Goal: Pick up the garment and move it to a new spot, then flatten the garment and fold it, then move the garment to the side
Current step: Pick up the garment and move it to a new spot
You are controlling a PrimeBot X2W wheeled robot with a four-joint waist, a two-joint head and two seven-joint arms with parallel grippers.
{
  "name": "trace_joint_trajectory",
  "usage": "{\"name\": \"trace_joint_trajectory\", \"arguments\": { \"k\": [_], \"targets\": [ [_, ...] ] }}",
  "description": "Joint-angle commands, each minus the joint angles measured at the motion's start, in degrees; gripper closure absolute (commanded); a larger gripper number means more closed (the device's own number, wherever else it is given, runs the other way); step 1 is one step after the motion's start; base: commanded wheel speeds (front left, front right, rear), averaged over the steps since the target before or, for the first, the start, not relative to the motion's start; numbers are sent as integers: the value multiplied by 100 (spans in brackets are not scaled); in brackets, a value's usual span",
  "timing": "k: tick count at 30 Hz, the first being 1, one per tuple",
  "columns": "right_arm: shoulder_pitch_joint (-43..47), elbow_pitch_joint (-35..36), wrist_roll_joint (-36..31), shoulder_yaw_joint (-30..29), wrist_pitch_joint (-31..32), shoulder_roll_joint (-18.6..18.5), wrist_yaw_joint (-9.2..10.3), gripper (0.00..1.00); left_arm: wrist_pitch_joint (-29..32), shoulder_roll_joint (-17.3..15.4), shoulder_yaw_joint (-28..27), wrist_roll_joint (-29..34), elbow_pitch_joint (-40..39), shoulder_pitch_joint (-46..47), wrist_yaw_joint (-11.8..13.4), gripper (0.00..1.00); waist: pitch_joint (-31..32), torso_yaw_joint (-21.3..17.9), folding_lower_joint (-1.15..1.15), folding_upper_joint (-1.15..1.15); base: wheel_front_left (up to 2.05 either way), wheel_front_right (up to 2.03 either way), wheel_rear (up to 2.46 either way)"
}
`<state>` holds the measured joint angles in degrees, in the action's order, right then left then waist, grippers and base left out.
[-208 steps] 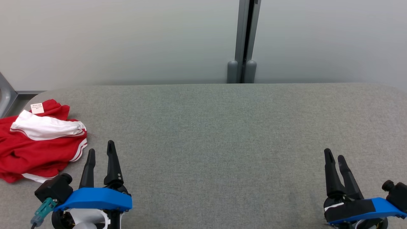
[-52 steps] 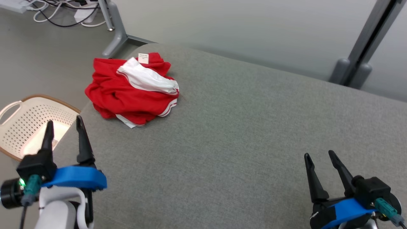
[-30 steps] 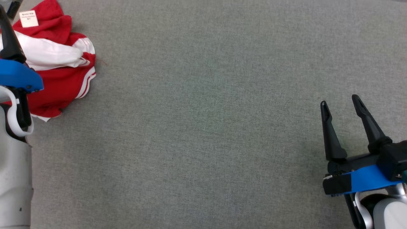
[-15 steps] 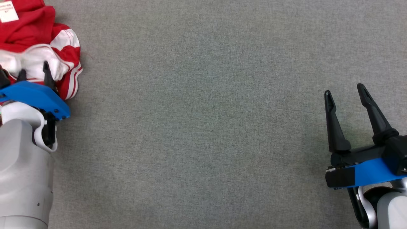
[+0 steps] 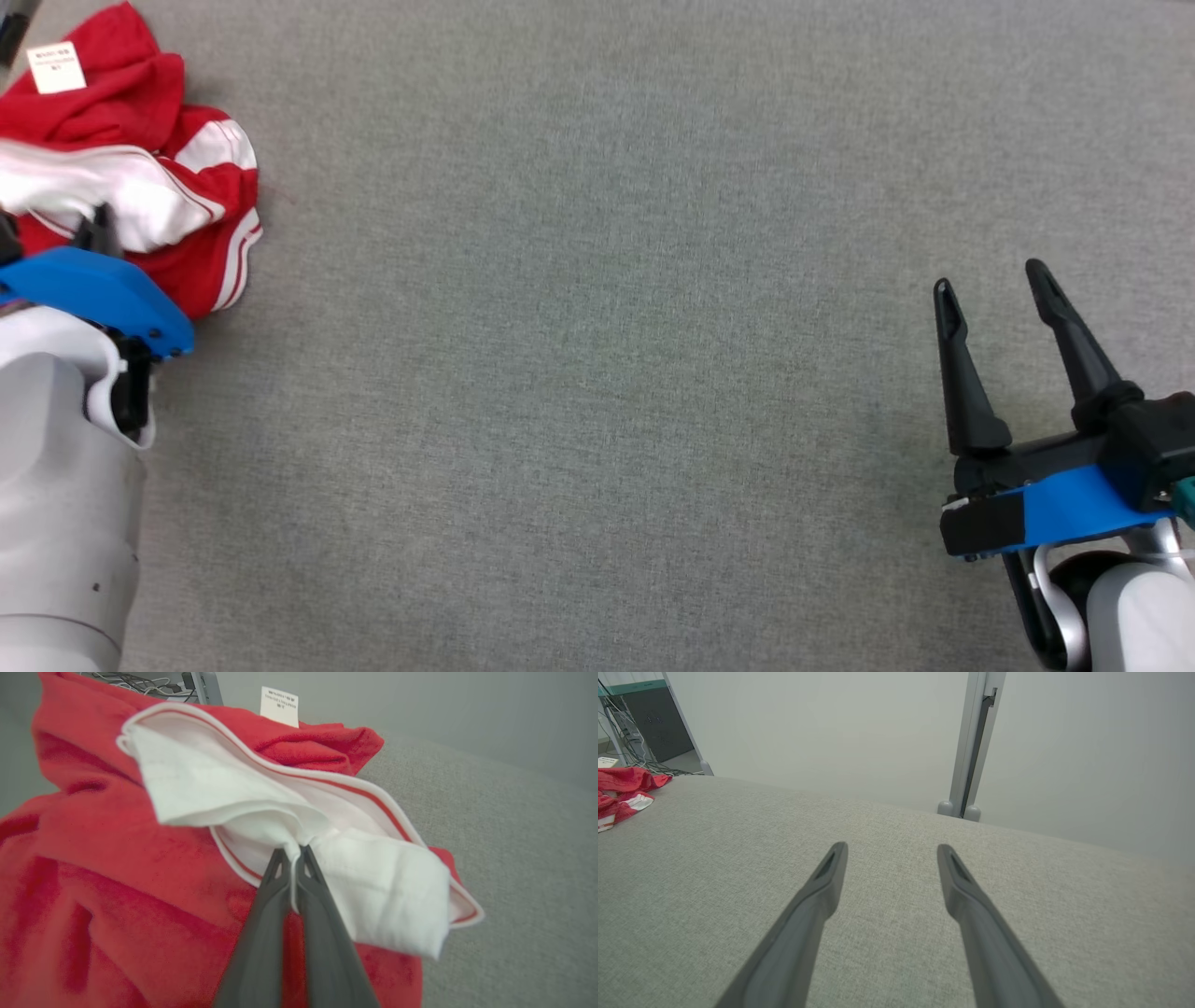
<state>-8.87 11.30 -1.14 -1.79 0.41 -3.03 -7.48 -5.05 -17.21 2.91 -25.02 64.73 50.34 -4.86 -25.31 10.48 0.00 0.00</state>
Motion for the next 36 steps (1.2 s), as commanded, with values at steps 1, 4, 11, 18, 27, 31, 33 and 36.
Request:
{"name": "trace_joint_trajectory", "arguments": {
  "k": [1,4,11,18,27,31,33,36],
  "targets": [
    [20,-53,36,23,-35,-10,-3,0,-116,-69,21,35,-7,111,6,100,101,-49,0,0,0,0,0],
    [68,-188,102,60,-117,-1,-3,0,-386,-158,86,104,-50,200,0,100,303,-78,0,0,0,0,0],
    [226,-533,284,98,-315,11,-3,0,-776,-289,297,335,-421,443,-41,100,829,-168,0,0,0,0,0],
    [364,-855,581,110,-546,12,-3,0,-863,-384,595,633,-1299,736,47,100,1287,-384,0,0,0,0,0],
    [435,-1216,886,166,-839,12,-3,0,-332,-359,975,871,-3198,1103,95,100,1603,-983,0,0,0,0,0],
    [394,-1374,1000,218,-977,11,-3,0,89,-252,1161,928,-4126,1328,131,100,1629,-1373,0,0,0,0,0],
    [366,-1446,1062,240,-1048,12,-3,0,277,-169,1231,931,-4534,1479,125,100,1608,-1573,0,0,0,0,0],
    [283,-1557,1178,271,-1157,11,-3,0,557,-45,1413,960,-5021,1693,110,100,1538,-1908,0,0,0,0,0]
  ]
}}
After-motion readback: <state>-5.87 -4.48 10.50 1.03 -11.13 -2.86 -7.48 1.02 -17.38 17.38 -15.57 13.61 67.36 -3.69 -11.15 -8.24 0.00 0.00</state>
